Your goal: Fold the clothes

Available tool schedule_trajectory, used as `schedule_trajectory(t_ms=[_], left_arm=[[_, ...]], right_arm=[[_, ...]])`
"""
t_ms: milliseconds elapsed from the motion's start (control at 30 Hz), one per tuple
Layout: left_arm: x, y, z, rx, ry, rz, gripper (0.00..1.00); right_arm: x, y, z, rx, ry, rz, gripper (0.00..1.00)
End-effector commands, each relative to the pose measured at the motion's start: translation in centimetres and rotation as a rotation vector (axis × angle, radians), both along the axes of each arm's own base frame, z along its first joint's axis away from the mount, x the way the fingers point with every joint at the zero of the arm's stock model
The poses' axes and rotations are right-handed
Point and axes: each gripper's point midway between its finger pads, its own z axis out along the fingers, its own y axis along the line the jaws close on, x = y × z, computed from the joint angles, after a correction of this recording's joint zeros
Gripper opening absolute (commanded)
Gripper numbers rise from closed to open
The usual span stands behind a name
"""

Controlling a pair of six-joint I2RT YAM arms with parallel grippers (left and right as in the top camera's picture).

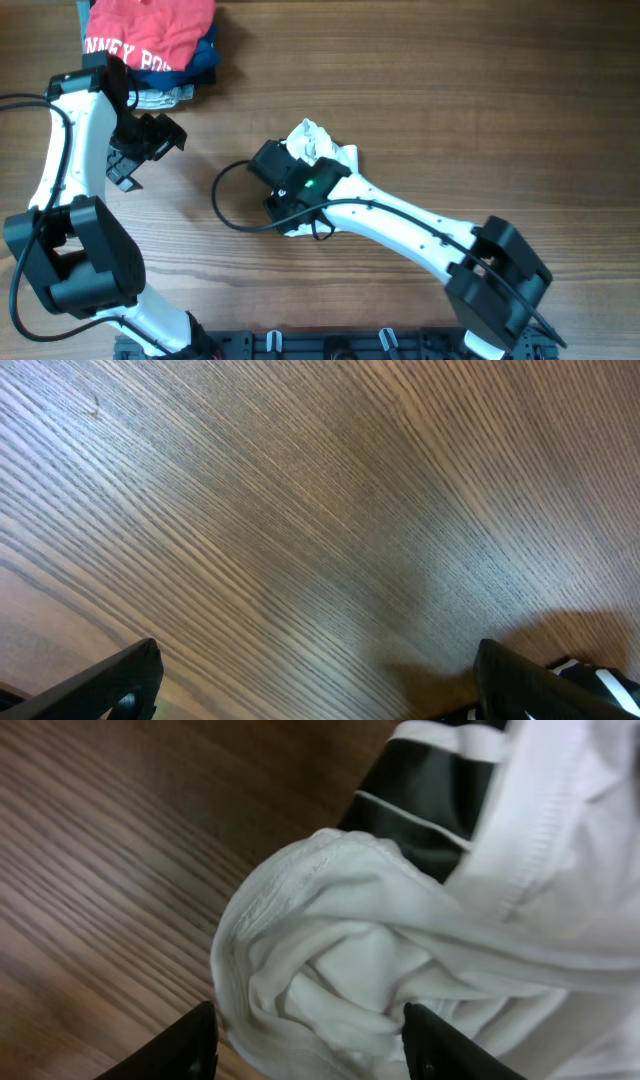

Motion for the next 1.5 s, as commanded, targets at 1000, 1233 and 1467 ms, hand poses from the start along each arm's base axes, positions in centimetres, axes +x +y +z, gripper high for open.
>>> schedule_trajectory(t_ms=[1000,1233,1467], left_arm=[[0.1,0.2,-0.2,0.008,-0.005,0.011,1.00],[0.1,0.2,-0.2,0.009,-0.007,0.004,1.00],[0.3,0.3,-0.2,0.010,-0.015,0.004,1.00]], right_arm=[[-1.4,1.7,-2.5,-0.128,0.039,0.244,0.34],[1.3,-1.5,-2.1,-0.262,-0.070,0.029,0.04],[3.3,-7.3,1.8,-0.325,-0.113,-0.241,0.04]])
